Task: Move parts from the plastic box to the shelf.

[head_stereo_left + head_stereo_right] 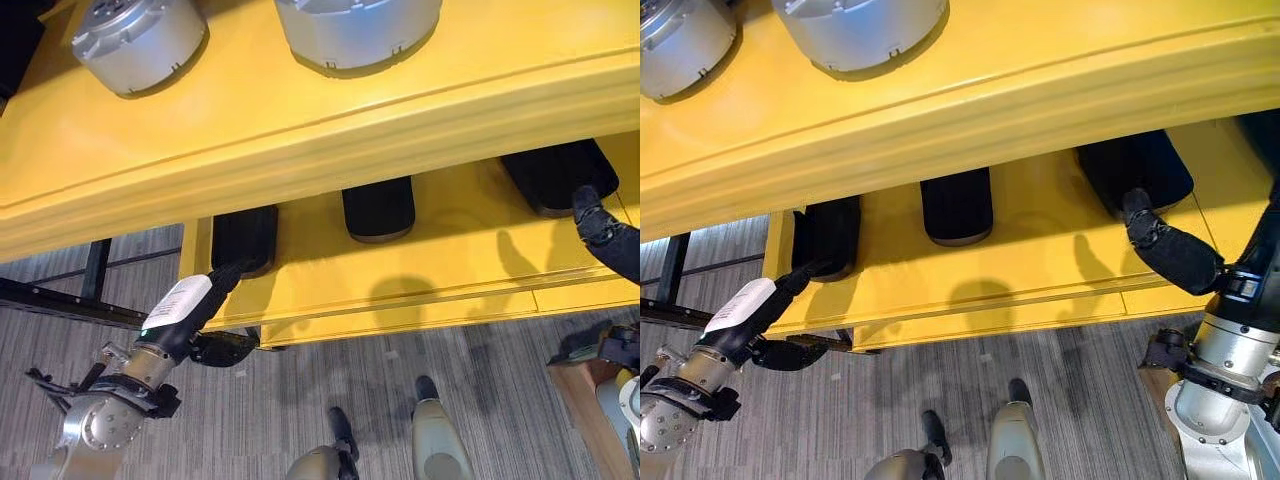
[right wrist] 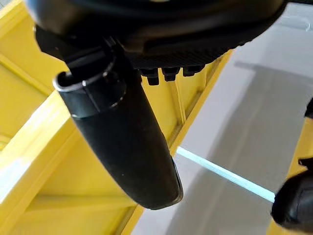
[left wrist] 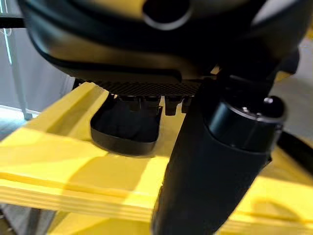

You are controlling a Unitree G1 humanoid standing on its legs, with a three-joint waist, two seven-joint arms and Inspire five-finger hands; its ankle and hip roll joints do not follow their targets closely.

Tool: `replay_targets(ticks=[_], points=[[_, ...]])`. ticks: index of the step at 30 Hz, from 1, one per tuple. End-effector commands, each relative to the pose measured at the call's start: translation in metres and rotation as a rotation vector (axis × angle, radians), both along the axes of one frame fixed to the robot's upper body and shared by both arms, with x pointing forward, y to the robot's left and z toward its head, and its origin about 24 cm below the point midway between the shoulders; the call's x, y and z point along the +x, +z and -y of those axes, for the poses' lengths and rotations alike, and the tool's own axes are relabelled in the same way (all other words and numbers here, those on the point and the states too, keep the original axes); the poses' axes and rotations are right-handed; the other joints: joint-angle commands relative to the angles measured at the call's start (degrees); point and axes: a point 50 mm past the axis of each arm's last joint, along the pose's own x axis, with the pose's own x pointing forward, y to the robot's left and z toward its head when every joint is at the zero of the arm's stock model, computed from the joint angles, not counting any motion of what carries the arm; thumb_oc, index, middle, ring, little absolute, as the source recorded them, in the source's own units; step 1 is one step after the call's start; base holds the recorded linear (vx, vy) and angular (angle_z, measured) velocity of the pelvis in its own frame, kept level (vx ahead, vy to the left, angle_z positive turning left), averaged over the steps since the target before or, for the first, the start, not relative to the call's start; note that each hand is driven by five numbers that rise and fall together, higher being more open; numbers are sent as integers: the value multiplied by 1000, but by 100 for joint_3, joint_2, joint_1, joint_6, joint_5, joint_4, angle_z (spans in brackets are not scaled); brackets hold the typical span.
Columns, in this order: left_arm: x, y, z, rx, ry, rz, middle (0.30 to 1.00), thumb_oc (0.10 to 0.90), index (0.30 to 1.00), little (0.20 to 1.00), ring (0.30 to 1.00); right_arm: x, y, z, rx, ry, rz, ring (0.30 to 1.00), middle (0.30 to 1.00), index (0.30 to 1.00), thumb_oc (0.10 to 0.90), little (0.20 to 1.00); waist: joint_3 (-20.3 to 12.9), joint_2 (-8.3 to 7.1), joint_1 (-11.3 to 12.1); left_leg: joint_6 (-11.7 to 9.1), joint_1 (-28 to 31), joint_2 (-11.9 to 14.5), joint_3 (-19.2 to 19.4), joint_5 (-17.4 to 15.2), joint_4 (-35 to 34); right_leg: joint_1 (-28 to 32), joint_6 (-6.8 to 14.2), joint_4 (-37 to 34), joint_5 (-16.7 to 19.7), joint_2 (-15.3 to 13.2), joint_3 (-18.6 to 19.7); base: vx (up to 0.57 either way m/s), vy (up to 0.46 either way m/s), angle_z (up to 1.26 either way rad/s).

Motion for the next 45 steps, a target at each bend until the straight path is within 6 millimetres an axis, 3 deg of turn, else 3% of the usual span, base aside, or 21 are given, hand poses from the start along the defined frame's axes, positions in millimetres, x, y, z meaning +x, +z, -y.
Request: replay_targets(ticks=[1,10,20,26,29,34,38,45], points=[[13,36,-6,85,-9,149,1000,900,1000,1000,1000,-9,32,-18,-54,126,186,1000,1000,1000,900,1000,58,-286,-191,167,72,43,120,-527,514,434,186,-704,219,-300,-253,0,0,0],[31,25,1,140,9,38,1000,900,1000,1000,1000,-4,39,-19,-83,156,190,1000,1000,1000,900,1000,296,-245,-375,168,-54,48,166,-621,704,231,120,-461,67,-233,-206,-17,4,-7],[51,24,14,118,15,59,1000,900,1000,1000,1000,-1,40,-23,-102,186,191,1000,1000,1000,900,1000,488,-257,-590,200,-224,44,222,-766,1018,-19,25,-160,-54,-153,-91,-6,6,-3],[62,23,-4,128,152,42,1000,900,1000,1000,1000,1,41,-22,-111,188,198,1000,1000,1000,900,1000,554,-244,-681,206,-241,51,304,-805,1061,-115,19,-134,-43,-112,9,-3,16,-7],[60,0,-26,201,314,-1,1000,900,1000,1000,1000,1,43,-23,-110,186,208,1000,1000,1000,900,1000,589,-295,-705,209,-331,79,322,-868,1196,-211,-23,-35,-76,-79,36,-17,-17,-9],[58,-18,-42,232,415,-36,1000,900,1000,1000,1000,3,41,-26,-105,179,213,1000,1000,1000,900,1000,617,-333,-683,222,-388,85,320,-904,1277,-270,-44,32,-91,-50,44,-12,-29,-6],[57,-29,-35,229,383,-53,1000,900,1000,1000,1000,5,44,-27,-102,169,213,1000,1000,1000,900,1000,629,-338,-679,223,-398,86,309,-920,1313,-275,-59,72,-110,-40,57,0,0,0],[57,-26,-8,228,211,-68,1000,900,1000,1000,1000,3,44,-26,-95,154,210,1000,1000,1000,900,1000,661,-320,-652,230,-409,64,267,-963,1347,-264,-54,77,-119,-41,60,0,0,0]])
